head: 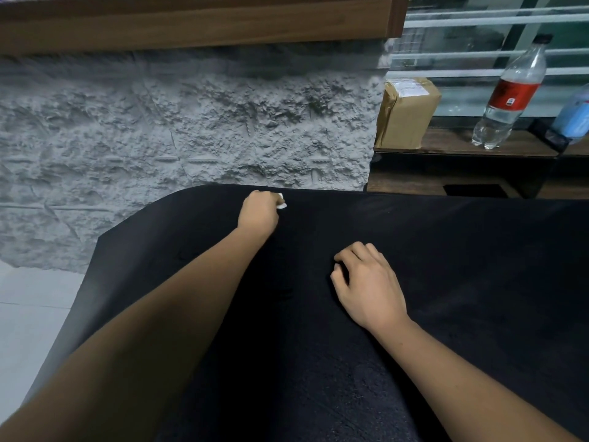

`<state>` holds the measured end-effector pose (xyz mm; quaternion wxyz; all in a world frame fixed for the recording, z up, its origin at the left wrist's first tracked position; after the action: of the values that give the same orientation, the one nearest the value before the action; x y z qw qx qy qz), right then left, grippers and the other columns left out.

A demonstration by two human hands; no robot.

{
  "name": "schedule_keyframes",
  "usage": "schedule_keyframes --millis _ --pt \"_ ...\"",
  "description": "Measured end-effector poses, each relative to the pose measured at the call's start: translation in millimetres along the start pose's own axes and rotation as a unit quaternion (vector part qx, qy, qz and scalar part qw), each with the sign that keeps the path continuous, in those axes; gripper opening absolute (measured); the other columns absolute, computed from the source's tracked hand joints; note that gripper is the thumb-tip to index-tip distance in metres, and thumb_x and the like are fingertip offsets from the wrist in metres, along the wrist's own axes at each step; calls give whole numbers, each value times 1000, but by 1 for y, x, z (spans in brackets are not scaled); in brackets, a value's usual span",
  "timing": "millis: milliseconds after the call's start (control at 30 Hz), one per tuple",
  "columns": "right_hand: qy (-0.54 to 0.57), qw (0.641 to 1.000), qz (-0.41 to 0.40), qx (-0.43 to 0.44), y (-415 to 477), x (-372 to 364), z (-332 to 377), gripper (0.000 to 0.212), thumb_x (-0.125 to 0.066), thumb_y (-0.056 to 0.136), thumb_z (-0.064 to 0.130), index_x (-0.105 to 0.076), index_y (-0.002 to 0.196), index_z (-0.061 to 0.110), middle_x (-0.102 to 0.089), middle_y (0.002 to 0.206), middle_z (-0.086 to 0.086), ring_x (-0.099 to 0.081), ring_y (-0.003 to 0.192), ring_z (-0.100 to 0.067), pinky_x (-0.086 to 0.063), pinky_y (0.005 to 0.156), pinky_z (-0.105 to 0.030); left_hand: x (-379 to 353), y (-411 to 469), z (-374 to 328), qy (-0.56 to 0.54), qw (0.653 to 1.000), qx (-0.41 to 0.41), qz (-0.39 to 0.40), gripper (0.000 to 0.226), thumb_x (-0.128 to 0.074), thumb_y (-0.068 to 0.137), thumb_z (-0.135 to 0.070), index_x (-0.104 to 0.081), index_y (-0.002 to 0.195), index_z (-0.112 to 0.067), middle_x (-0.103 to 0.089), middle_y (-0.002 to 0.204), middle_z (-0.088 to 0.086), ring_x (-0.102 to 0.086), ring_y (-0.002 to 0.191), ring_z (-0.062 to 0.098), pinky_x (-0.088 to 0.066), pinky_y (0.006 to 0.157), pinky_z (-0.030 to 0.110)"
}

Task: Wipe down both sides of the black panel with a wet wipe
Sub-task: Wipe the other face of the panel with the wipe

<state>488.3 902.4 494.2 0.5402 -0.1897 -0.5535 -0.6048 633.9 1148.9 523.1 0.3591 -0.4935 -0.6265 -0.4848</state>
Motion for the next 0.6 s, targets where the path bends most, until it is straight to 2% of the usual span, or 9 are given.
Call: schedule_keyframes --millis 167,400,500,600 --pt "-1 1000 7 0 0 -1 -1 20 -54 101 32 -70 107 23 -56 104 14 -47 95 -9 -47 87 -29 19 -3 51 31 999 27 -24 35 -60 96 -3 -79 119 -21 -75 109 17 -63 110 39 -51 90 39" --pt "-2 1000 3 1 -1 -1 0 19 -55 101 31 -71 107 22 -55 103 13 -48 95 -11 -47 86 -30 43 -9 119 37 994 99 -27 38 -56 96 2 -79 118 -19 -75 116 15 -65 112 38 -54 95 42" --pt "-2 1000 4 0 0 0 0 18 -56 101 31 -71 107 22 -55 103 13 -48 96 -11 -48 86 -31 48 -7 135 21 991 131 -29 42 -53 92 7 -79 117 -15 -75 118 13 -66 113 37 -55 97 44" --pt "-4 1000 6 0 0 1 2 18 -55 101 31 -70 107 22 -55 103 13 -49 96 -11 -47 87 -31 47 -1 135 16 987 158 -28 43 -53 92 8 -78 119 -13 -76 113 16 -66 108 38 -56 93 43"
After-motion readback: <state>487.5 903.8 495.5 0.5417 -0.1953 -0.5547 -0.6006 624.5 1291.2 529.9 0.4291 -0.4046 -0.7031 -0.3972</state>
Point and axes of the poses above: each hand's wrist, its own y-axis towards the middle knuckle, its own x-axis out of the back of the hand, z = x × y, the point moved 4 cm from there along y, towards the middle knuckle
